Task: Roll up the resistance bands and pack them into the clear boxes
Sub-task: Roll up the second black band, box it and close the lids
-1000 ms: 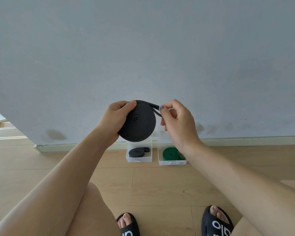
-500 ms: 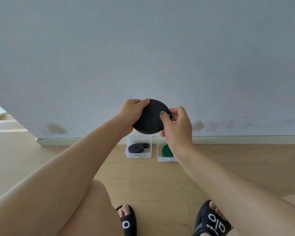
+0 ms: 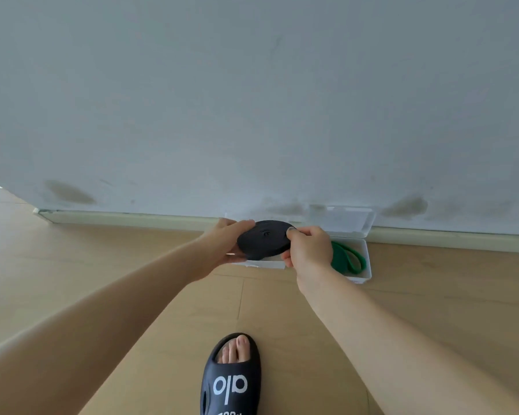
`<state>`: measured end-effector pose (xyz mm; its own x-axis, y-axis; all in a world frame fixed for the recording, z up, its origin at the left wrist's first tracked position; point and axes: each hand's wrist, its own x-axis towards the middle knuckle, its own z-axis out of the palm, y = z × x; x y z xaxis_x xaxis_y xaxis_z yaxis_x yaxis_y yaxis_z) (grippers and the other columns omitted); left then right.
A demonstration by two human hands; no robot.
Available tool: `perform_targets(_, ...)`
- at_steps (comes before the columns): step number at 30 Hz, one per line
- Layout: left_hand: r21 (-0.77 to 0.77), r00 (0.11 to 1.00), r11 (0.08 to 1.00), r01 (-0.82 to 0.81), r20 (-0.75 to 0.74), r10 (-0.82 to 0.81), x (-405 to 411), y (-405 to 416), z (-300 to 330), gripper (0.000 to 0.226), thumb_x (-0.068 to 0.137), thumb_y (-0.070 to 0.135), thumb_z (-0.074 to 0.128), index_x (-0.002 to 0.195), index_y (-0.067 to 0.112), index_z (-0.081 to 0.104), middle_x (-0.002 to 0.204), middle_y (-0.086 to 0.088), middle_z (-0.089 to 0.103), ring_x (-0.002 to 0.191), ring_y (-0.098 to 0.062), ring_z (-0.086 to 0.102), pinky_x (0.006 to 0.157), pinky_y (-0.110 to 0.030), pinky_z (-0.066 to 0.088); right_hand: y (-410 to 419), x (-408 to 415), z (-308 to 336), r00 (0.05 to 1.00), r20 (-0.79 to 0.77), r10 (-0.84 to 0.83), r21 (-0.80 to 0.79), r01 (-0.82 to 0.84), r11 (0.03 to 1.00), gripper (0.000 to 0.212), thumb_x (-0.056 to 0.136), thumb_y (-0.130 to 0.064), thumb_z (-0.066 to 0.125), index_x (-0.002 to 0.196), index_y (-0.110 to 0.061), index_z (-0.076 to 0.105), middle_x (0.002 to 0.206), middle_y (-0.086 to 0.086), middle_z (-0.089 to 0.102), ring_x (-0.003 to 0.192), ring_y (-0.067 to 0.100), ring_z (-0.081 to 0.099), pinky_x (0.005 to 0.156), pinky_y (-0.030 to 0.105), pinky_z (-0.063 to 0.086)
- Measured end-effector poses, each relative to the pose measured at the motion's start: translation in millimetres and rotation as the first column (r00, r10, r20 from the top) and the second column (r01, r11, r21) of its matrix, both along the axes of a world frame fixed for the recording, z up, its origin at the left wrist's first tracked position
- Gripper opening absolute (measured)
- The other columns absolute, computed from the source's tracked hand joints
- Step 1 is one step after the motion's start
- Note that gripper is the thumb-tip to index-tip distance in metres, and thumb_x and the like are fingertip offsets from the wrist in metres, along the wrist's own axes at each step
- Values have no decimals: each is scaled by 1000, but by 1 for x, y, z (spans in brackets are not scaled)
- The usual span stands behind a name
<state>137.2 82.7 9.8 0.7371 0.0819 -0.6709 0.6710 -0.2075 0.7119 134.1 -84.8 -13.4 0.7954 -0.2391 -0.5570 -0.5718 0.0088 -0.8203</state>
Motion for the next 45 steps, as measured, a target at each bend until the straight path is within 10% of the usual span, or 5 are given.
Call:
perform_targets(8,197,980,962,190,29,-199,21,22,-115,57,88,49,74,135,37,44,125,26,54,119,1,52,80,-17,41,24,51,-110,984,-174,26,-89,-42,995,9,105,-16,50,104,-8,55,62,11,67,36,16,52,37,20,39)
perform_targets(17,562,905,809,170,236,-354,23,33,-174,63,87,63,62,140,36,43,134,26,45,131,3,24,118,-39,29,42,68,-159,987,-161,22,-128,-43,991,10,106,-18,49,109,-9,54,93,22,74,27,4,50,31,15,34)
perform_targets(28,809,719,499,309,145,-680,32,57,-183,48,95,60,55,113,16,46,101,3,60,69,-18,50,62,-32,47,51,62,-174,958,-125,259,-361,-287,887,30,100,-33,57,121,-11,58,97,14,74,89,35,72,81,41,58)
perform_targets(38,962,379,83,259,-23,-925,50,59,-179,43,90,46,73,94,10,50,49,9,24,43,-19,30,35,-29,27,44,60,-165,913,-119,390,-468,-398,789,30,102,-34,59,115,-7,58,95,7,65,88,30,62,66,31,40)
perform_targets(45,972,275,25,236,-42,-961,54,61,-183,41,82,37,80,83,8,52,48,4,20,32,-22,27,36,-23,17,37,55,-163,895,-94,437,-363,-439,822,29,88,-29,76,102,-18,53,94,0,69,80,16,60,52,12,35)
